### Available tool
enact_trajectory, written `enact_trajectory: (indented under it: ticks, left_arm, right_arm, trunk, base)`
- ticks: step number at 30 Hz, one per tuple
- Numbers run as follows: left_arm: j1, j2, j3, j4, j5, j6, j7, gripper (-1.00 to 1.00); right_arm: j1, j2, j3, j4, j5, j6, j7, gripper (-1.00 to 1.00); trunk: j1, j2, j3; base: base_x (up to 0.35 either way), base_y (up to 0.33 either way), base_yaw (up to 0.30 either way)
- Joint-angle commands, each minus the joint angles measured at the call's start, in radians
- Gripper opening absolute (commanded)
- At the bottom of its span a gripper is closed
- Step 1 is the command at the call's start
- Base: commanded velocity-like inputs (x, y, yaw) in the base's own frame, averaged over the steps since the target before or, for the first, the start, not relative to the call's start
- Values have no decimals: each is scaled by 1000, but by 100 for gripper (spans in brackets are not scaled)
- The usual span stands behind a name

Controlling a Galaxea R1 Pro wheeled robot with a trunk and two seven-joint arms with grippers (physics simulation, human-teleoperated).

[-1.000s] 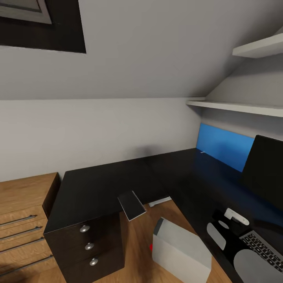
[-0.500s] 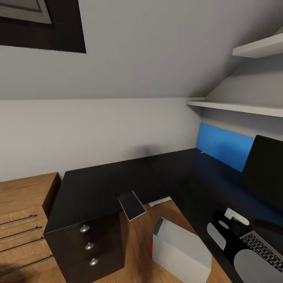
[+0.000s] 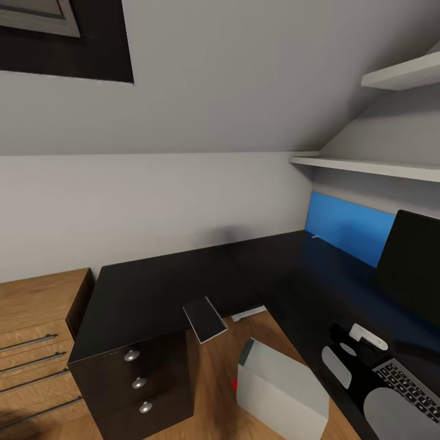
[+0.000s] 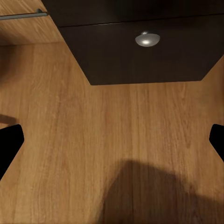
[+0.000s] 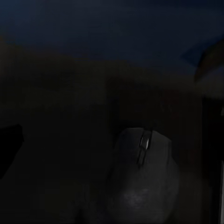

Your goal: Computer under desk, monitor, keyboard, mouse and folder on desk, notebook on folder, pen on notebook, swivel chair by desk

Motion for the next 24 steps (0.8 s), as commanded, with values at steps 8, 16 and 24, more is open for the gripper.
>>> enact_trajectory:
  ticks: [8,16,24]
  left_arm:
    - [0,0,-2,0,10,-2,3,100]
    - [0,3,-2,71,11,3,8,100]
    - [0,5,-2,79,11,2,4,100]
  right_arm:
    - [-1,-1,9,-1,-11,-6,-4,100]
    - [0,4,14,-107,-9,-12,-28,100]
    - [1,14,19,-156,-9,-8,-105,100]
  trunk:
    - [0,-1,-1]
    - [0,-1,-1]
    - [0,-1,-1]
  base:
    - [0,0,0]
    - [0,0,0]
    - [0,0,121]
